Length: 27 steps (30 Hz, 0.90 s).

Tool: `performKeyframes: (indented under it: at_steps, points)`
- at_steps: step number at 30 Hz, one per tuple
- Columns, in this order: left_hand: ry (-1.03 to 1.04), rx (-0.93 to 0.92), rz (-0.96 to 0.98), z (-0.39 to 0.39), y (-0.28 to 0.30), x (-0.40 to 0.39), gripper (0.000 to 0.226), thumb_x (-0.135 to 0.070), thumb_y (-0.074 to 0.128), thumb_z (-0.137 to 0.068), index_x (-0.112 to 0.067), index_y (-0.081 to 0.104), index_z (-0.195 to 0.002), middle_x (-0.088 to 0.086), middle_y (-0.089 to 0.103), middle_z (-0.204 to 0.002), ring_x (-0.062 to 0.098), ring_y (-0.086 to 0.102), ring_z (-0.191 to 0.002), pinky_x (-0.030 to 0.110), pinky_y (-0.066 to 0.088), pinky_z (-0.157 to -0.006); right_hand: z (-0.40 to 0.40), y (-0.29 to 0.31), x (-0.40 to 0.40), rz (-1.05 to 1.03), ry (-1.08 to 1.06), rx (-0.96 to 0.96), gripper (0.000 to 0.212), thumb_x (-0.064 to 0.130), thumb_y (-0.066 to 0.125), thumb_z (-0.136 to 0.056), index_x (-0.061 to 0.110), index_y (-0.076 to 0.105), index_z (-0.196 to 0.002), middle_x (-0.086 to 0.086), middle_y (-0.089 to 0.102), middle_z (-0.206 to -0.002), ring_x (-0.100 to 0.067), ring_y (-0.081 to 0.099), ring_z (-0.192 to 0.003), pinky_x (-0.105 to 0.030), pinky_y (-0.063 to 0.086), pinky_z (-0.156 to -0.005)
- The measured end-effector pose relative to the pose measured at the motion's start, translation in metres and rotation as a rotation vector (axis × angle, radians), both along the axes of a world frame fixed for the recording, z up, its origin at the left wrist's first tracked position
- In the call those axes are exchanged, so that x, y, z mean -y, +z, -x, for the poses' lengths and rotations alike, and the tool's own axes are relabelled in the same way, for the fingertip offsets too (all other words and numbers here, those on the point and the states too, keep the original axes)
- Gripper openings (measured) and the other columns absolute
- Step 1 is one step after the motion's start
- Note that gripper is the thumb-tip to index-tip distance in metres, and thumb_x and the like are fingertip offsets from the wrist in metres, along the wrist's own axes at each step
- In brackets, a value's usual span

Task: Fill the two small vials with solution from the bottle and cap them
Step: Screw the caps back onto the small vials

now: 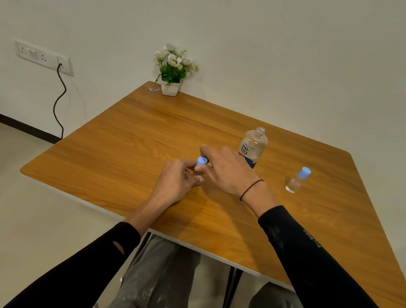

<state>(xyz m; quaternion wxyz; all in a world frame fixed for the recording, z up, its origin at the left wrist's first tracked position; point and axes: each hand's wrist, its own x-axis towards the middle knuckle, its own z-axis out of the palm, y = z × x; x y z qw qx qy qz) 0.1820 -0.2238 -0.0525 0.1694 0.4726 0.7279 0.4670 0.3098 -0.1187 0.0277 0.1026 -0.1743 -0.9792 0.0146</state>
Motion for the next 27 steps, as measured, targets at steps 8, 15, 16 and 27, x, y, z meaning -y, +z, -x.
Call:
performKeyframes:
  at_steps: [8,15,16,27]
  points:
    - [-0.179,-0.002,-0.096,-0.072,0.031,-0.052,0.010,-0.027,0.083,-0.090,-0.024,0.079,-0.099,-0.009,0.079,-0.091,-0.002,0.065,-0.072,0.012,0.048,-0.061,-0.122,-0.030,-0.032,0.290,-0.555,-0.785,0.029,0.037,0.070,-0.100,0.019,0.057,-0.080,0.008,0.056,-0.064,-0.009,0.050,-0.057,-0.028,0.037,-0.054]
    - [-0.209,-0.096,-0.034,-0.137,0.036,-0.114,0.015,-0.030,0.085,-0.089,-0.021,0.074,-0.095,-0.016,0.068,-0.080,-0.003,0.064,-0.078,0.022,0.049,-0.066,-0.187,-0.059,-0.102,0.511,-0.814,-0.788,0.058,0.032,0.083,-0.086,0.022,0.050,-0.133,0.004,0.056,-0.113,-0.017,0.062,-0.091,-0.037,0.055,-0.079]
    - [-0.207,-0.083,-0.030,-0.141,0.036,-0.123,0.016,-0.029,0.086,-0.088,-0.021,0.076,-0.097,-0.017,0.070,-0.082,-0.004,0.065,-0.080,0.023,0.053,-0.069,-0.184,-0.061,-0.108,0.545,-0.775,-0.739,0.062,0.035,0.082,-0.086,0.022,0.049,-0.137,0.004,0.054,-0.120,-0.017,0.061,-0.097,-0.033,0.054,-0.079]
    - [-0.113,-0.015,-0.059,-0.160,0.032,-0.276,0.007,-0.020,0.079,-0.091,-0.017,0.079,-0.097,-0.008,0.079,-0.087,0.001,0.073,-0.080,0.023,0.059,-0.073,-0.198,-0.056,-0.219,0.473,-0.717,-0.712,0.017,0.023,0.073,-0.096,0.012,0.060,-0.097,-0.006,0.064,-0.086,-0.014,0.053,-0.071,-0.030,0.041,-0.062]
